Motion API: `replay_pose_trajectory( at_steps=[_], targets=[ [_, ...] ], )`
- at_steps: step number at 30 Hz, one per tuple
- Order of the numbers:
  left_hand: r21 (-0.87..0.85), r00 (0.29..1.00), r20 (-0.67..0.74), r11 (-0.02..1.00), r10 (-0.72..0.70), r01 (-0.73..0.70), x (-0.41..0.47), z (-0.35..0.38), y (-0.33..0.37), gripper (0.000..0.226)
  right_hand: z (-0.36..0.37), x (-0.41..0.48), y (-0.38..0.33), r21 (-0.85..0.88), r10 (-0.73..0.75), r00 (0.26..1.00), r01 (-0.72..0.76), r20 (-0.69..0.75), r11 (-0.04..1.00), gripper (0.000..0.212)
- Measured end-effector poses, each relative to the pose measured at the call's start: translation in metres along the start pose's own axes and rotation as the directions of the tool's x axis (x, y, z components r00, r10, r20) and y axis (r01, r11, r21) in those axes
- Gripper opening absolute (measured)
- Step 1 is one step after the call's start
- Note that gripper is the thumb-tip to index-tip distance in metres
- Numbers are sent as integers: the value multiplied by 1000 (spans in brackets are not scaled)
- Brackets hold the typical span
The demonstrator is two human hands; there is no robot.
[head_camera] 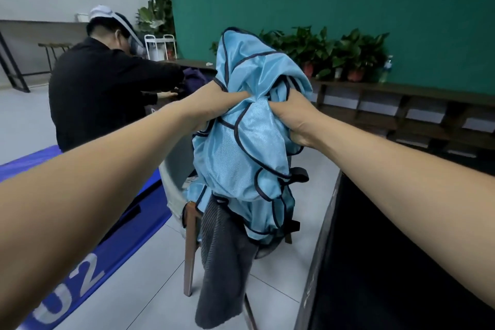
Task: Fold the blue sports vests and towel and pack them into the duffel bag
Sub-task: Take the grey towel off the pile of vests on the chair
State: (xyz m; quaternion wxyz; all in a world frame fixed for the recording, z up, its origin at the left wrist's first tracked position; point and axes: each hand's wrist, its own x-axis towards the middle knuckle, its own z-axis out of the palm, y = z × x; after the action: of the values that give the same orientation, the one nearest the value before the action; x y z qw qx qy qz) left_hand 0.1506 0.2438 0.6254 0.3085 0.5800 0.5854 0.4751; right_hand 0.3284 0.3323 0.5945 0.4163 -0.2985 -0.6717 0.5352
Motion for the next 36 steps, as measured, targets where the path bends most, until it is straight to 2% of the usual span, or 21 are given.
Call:
replay_pose_trajectory(
  at_steps=[2, 6, 9, 11, 13, 14, 16, 18, 19, 22, 24, 27, 31, 34, 36],
  targets=[
    [4, 1000, -4, 1000, 0, 0, 20, 5, -26, 41, -2, 16, 28, -10, 31, 1000, -31, -5, 999, 69],
    [-20, 999, 23, 999, 28, -28, 52, 12, -82, 48, 2, 49, 84, -28, 90, 995, -92, -47, 995, 80],
    [-16, 1000, 23, 1000, 21, -21, 66, 19, -131, 48, 13, 62, 127, -79, 131, 990, -136, -58, 988, 60],
    [42, 1000, 14, 999, -11, 10, 70, 25, -166, 49, 23, 62, 159, -165, 166, 984, -175, -67, 971, 58],
    [183, 996, -18, 979, -84, 86, 72, 29, -201, 53, 33, 57, 186, -331, 182, 983, -183, -35, 926, 54],
    [276, 989, -19, 950, -144, 144, 73, 31, -214, 55, 36, 55, 198, -440, 198, 980, -179, -3, 880, 51],
    [493, 953, 3, 830, -303, 262, 73, 35, -235, 58, 39, 51, 216, -594, 268, 962, -187, 51, 782, 53],
    [652, 907, -13, 684, -421, 326, 73, 36, -241, 61, 36, 48, 223, -634, 294, 954, -196, 53, 749, 59],
    [696, 901, -27, 638, -433, 328, 72, 35, -239, 60, 33, 46, 223, -644, 276, 960, -181, 49, 744, 62],
    [771, 928, -57, 574, -368, 275, 68, 27, -226, 51, 20, 38, 216, -691, 195, 979, -105, 53, 715, 74],
    [776, 946, -74, 578, -316, 253, 61, 20, -217, 48, 10, 28, 210, -708, 163, 985, -79, 51, 702, 82],
    [755, 962, -58, 619, -266, 217, 38, 12, -212, 48, -2, 6, 205, -727, 184, 982, -102, 34, 679, 77],
    [691, 978, -7, 706, -207, 154, -12, 15, -213, 61, -7, -35, 202, -726, 209, 977, -122, 31, 677, 72],
    [680, 999, -22, 732, -38, 43, -50, 25, -213, 49, -3, -63, 198, -723, 222, 974, -131, 32, 678, 75],
    [615, 999, -38, 788, -1, 24, -76, 35, -211, 40, 1, -82, 195, -726, 220, 975, -129, 32, 675, 74]
  ],
)
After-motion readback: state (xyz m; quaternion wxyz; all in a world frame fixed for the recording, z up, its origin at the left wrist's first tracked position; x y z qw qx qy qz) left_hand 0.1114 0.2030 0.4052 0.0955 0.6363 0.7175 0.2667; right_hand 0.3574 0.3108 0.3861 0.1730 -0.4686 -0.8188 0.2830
